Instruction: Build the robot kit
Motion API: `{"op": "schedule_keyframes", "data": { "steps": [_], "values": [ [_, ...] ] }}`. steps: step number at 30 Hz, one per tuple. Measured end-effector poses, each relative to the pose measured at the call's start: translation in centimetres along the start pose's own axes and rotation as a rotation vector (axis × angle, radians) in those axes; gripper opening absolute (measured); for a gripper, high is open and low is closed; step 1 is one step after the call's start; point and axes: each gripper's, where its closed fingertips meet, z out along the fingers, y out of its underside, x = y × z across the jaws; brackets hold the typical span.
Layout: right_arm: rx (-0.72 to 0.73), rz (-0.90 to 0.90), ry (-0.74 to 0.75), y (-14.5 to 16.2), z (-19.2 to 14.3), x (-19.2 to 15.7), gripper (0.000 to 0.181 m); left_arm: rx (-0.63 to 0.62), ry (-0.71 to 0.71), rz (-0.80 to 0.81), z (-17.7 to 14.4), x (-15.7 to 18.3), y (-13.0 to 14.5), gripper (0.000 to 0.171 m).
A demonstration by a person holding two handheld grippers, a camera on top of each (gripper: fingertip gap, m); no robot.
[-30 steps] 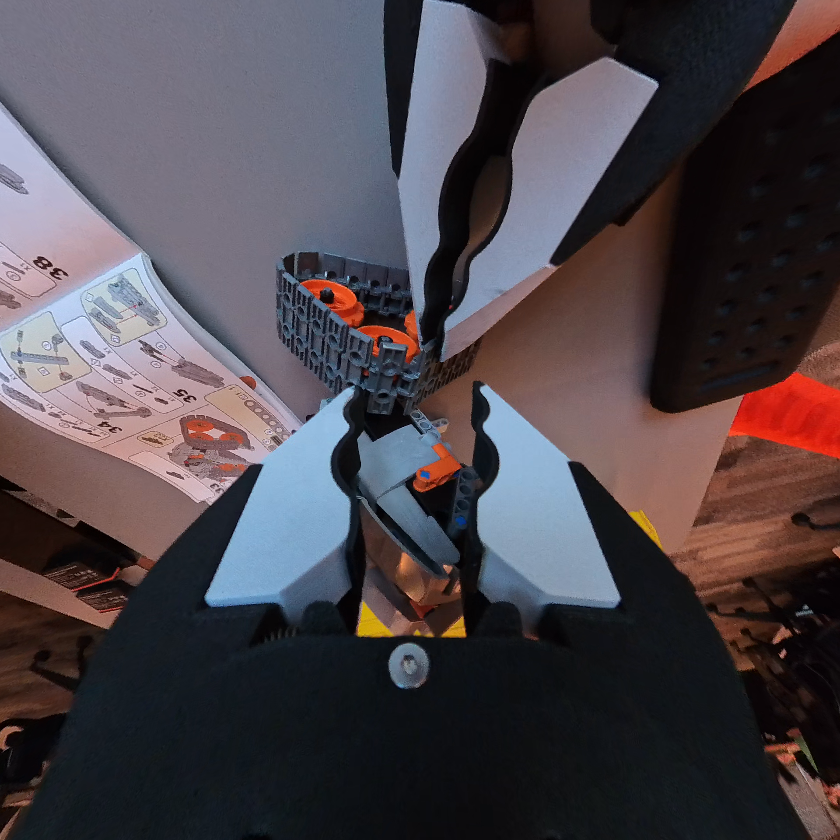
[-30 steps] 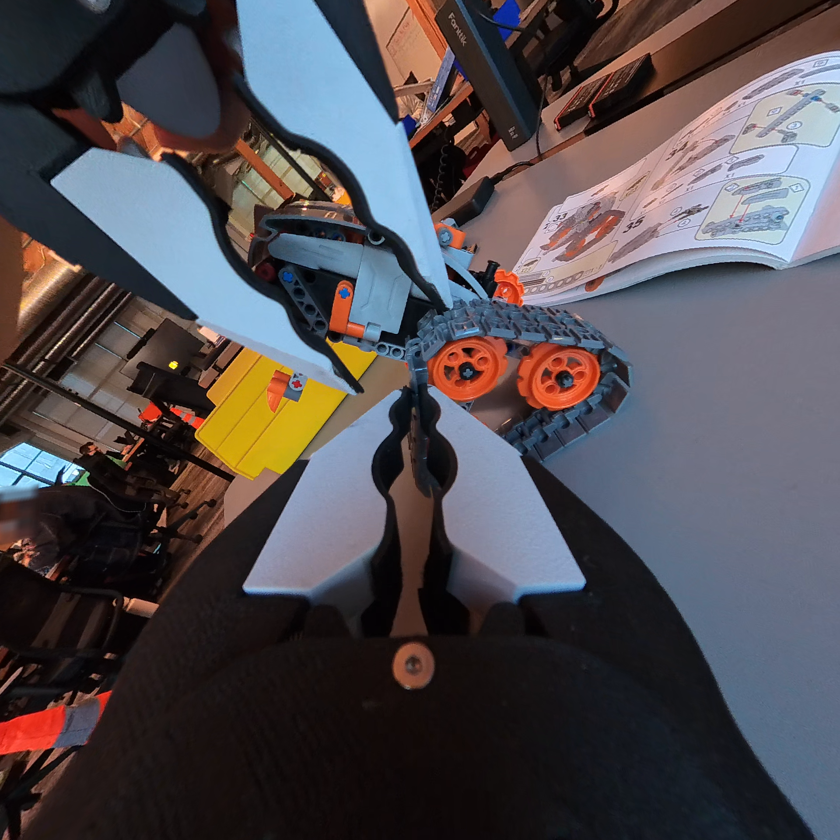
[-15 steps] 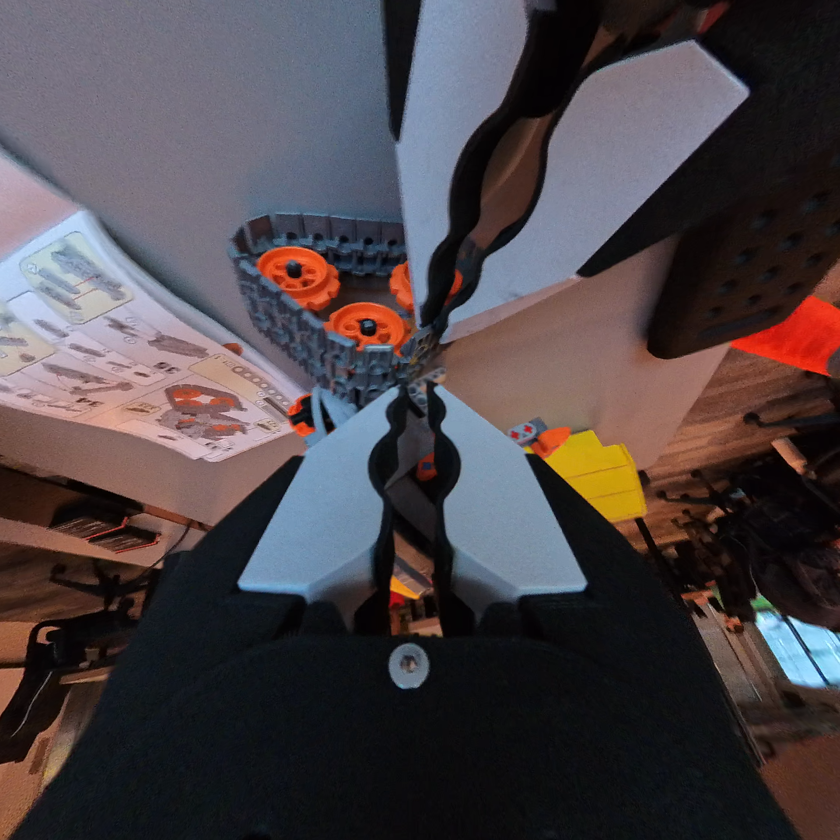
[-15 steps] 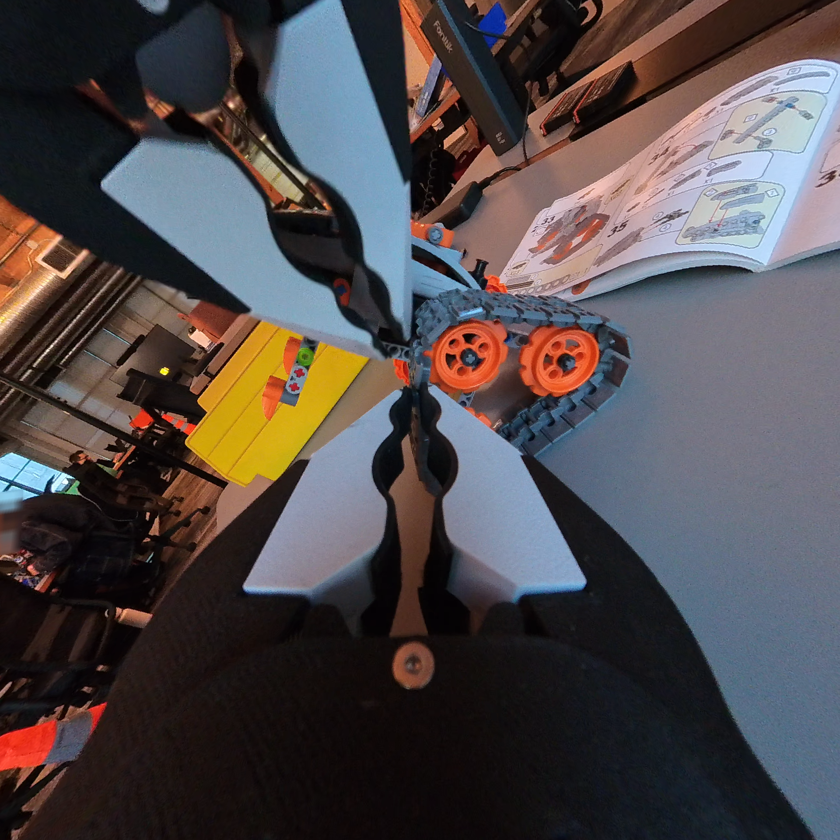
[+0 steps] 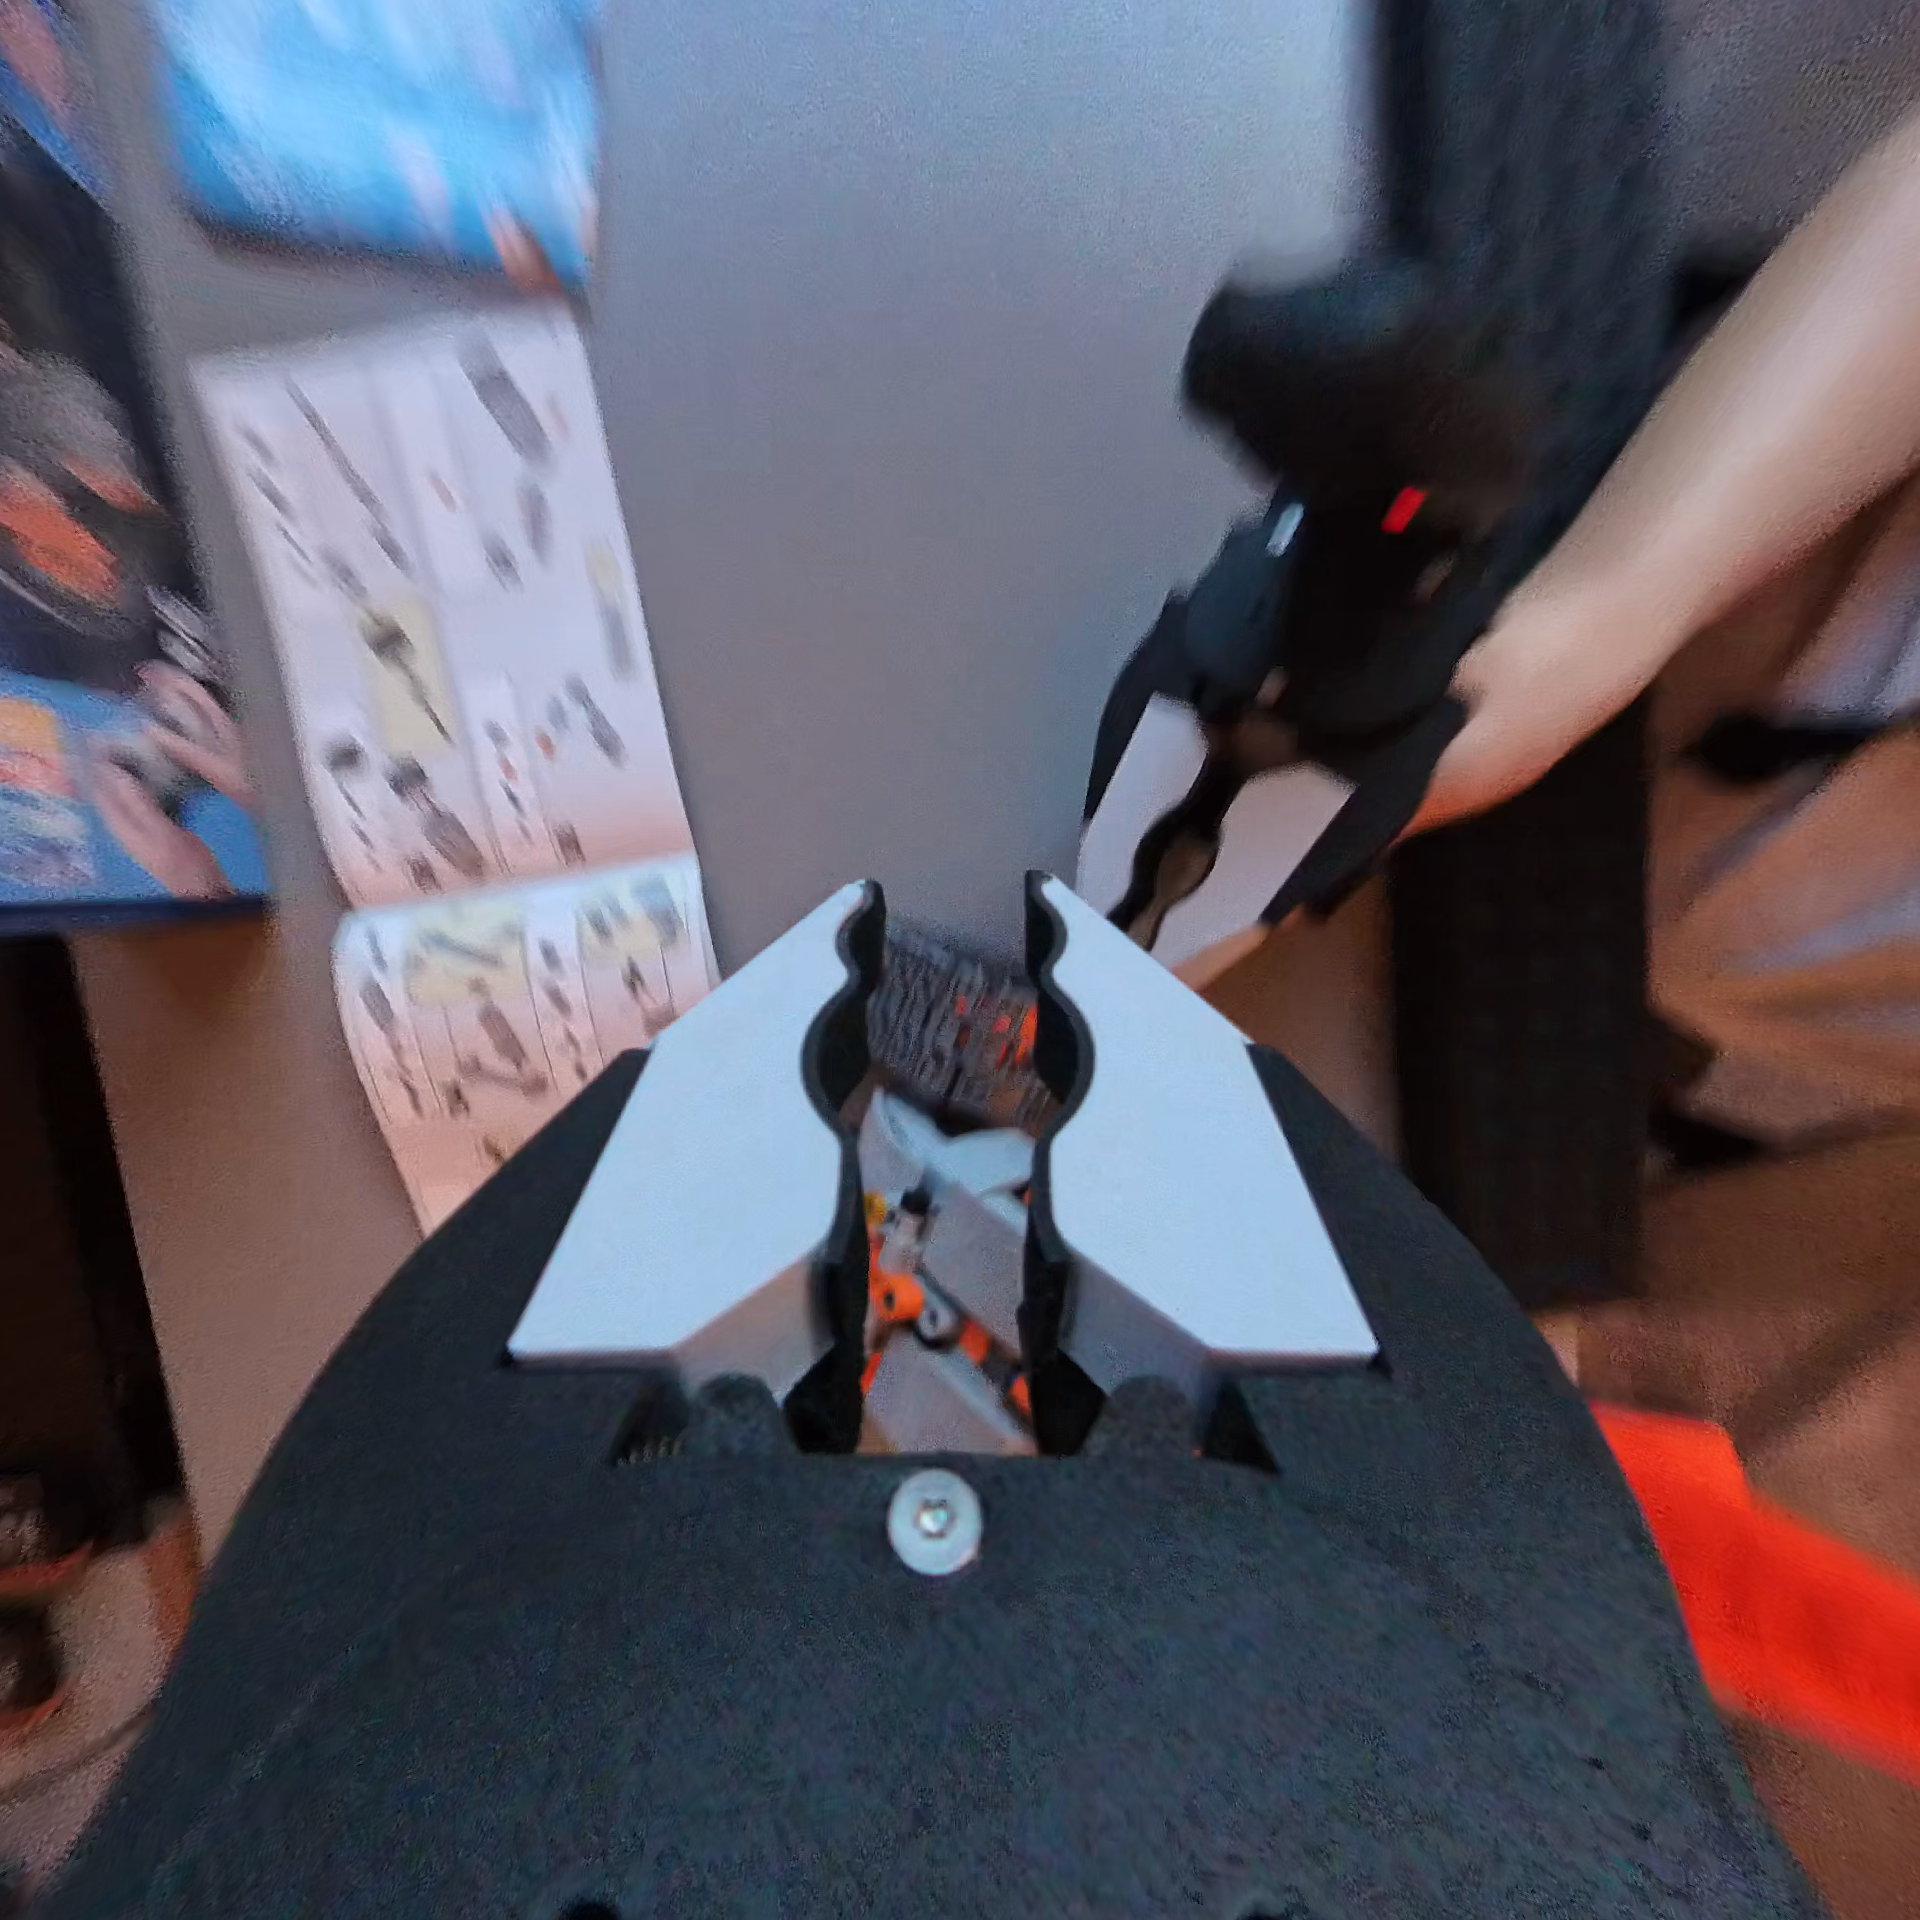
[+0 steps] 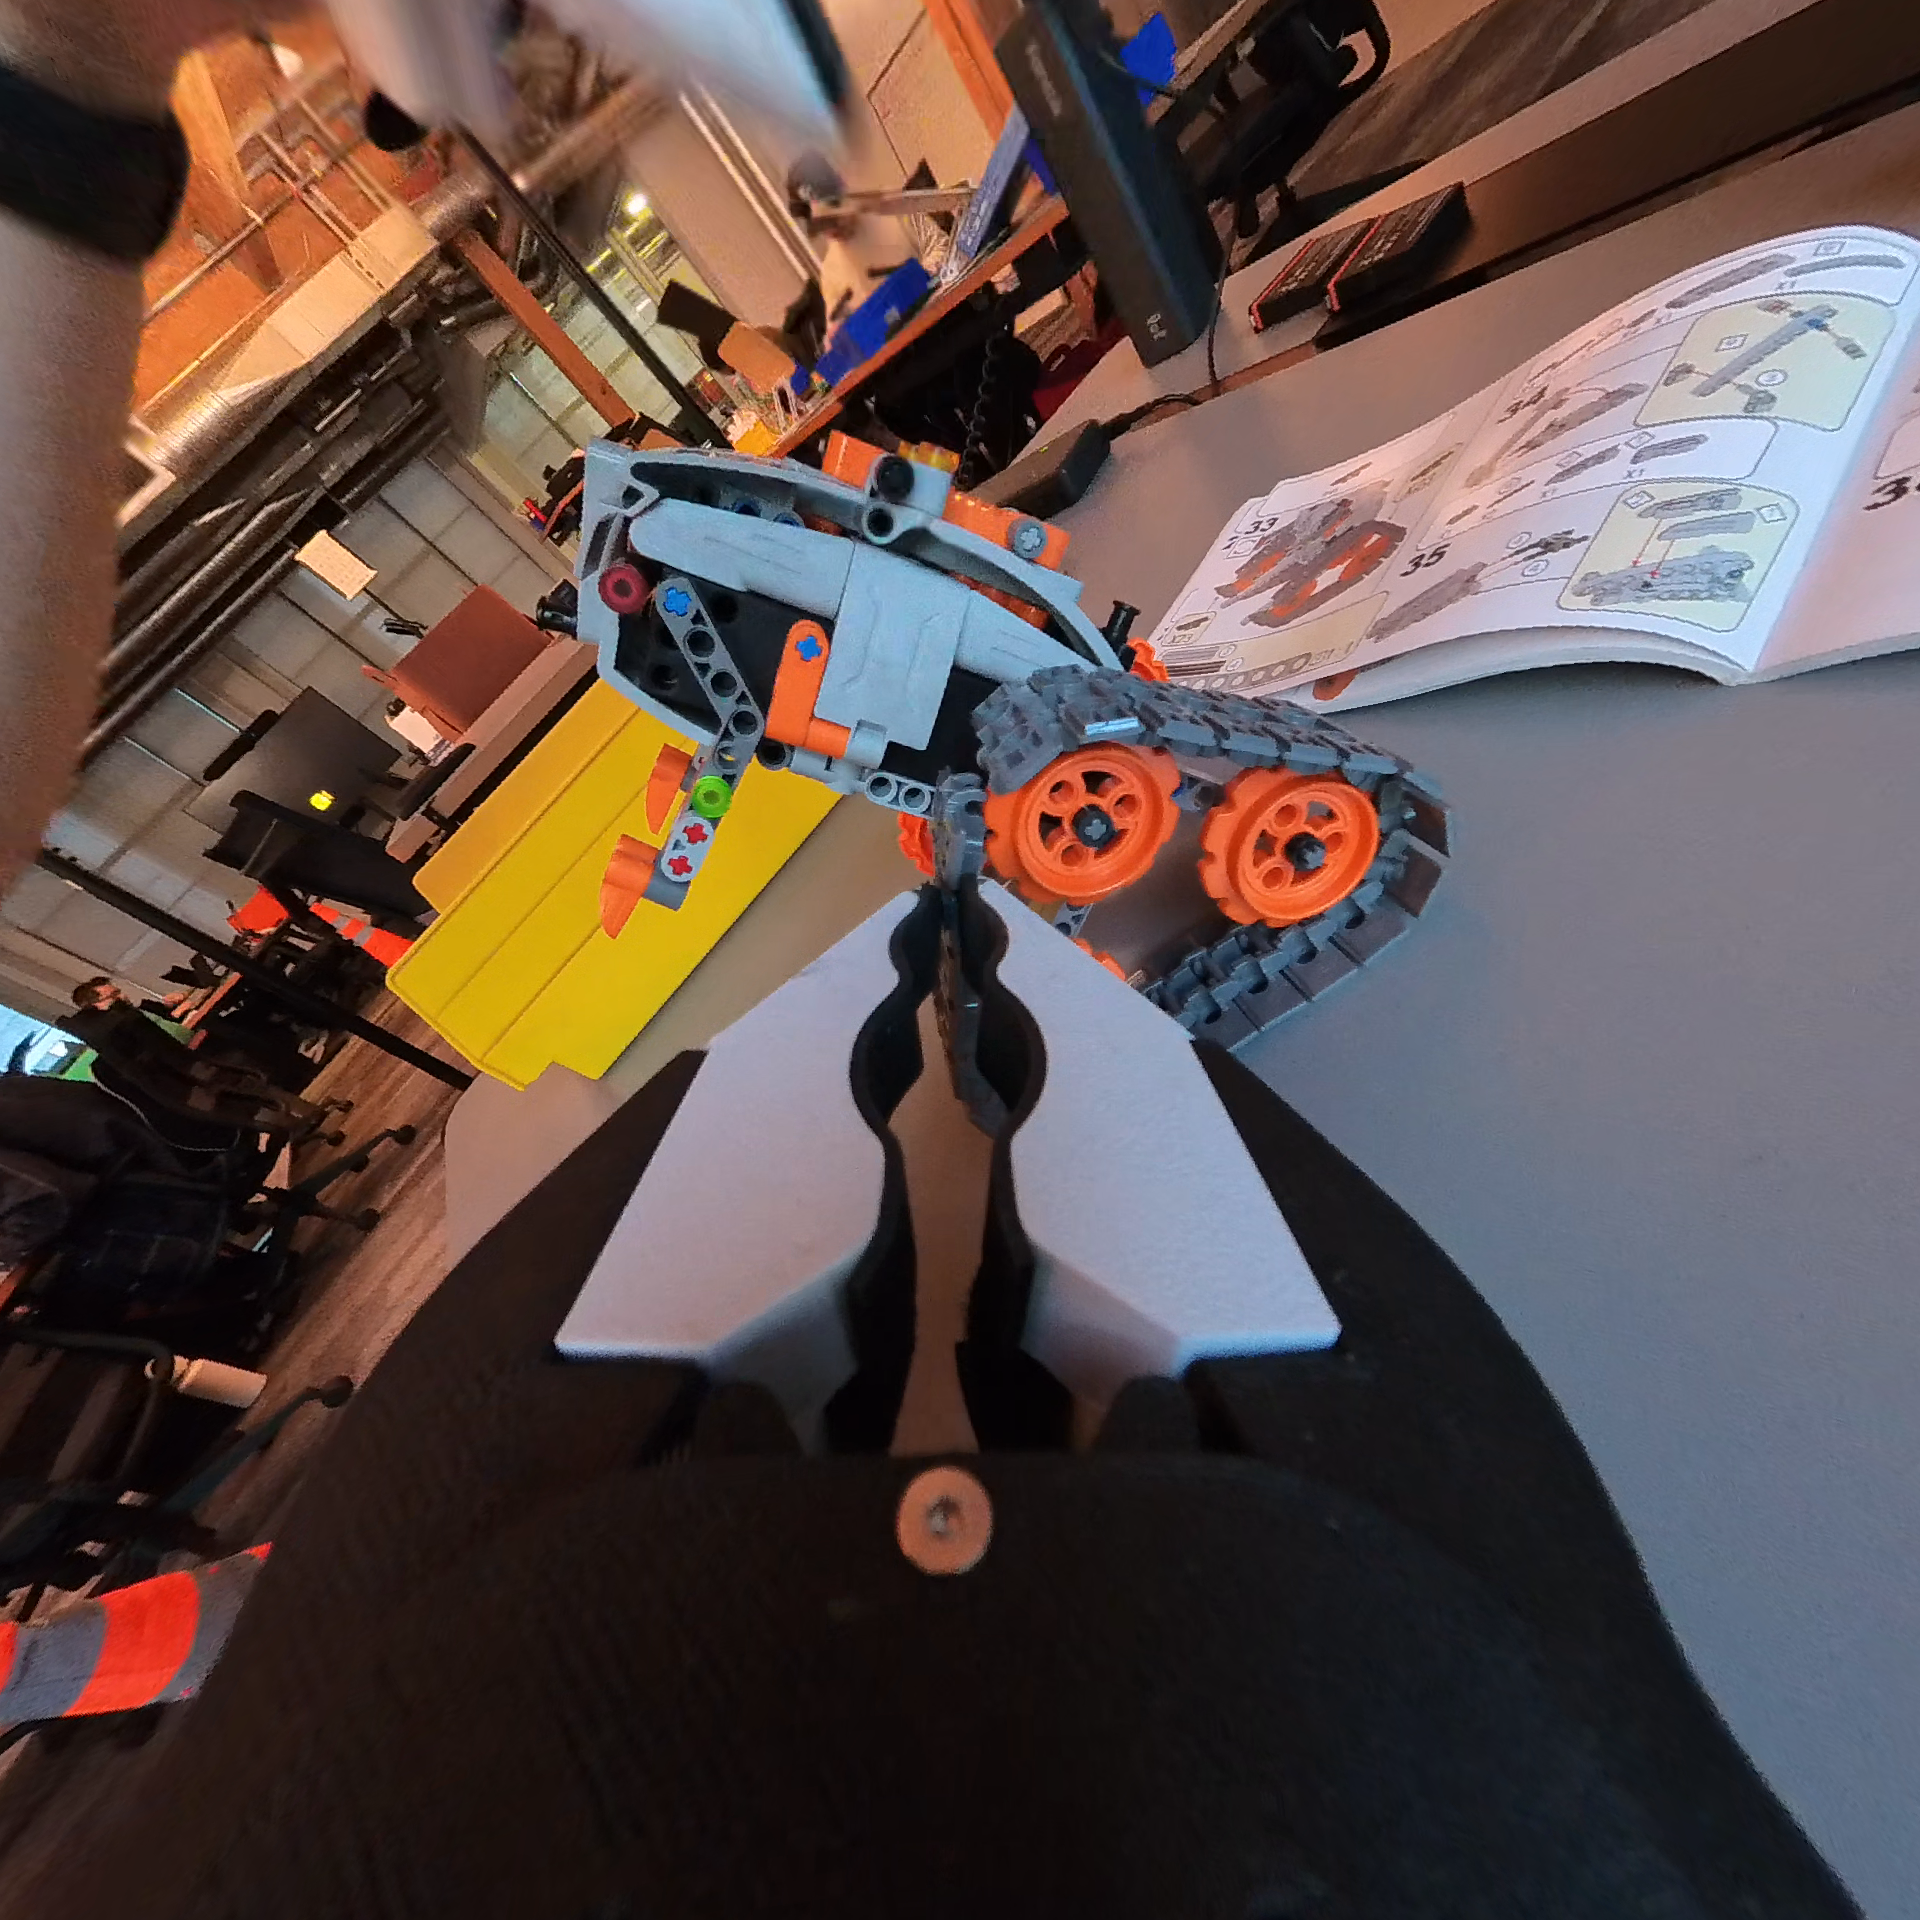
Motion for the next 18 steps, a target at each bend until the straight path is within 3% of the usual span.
{"op": "schedule_keyframes", "data": {
  "steps": [4,6,8,10,12,14,18],
  "values": [
    [-0.002,-0.003,0.0,0.0,0.1,0.0,0.002,0.634,-0.142,0.053,-9.2,4.4,-4.8,0.039],
    [-0.003,-0.007,0.001,0.0,0.1,-0.1,0.002,0.856,-0.298,0.045,-12.7,6.4,-3.9,0.06],
    [-0.002,-0.009,0.002,0.0,0.2,-0.1,0.001,0.994,-0.442,0.052,-14.0,8.5,-1.8,0.075],
    [0.0,-0.009,0.005,-0.1,0.2,-0.1,0.001,1.02,-0.508,-0.017,-12.7,10.7,0.3,0.08],
    [0.003,-0.007,0.005,-0.1,0.1,0.0,0.001,0.959,-0.569,-0.134,-9.3,12.3,2.6,0.071],
    [0.005,-0.01,0.01,-0.2,0.1,0.1,0.001,0.872,-0.668,-0.227,-4.9,13.6,4.7,0.049],
    [0.006,-0.016,0.009,-0.2,0.1,0.1,0.001,0.616,-0.904,-0.415,2.5,12.7,8.8,0.035]
  ]
}}
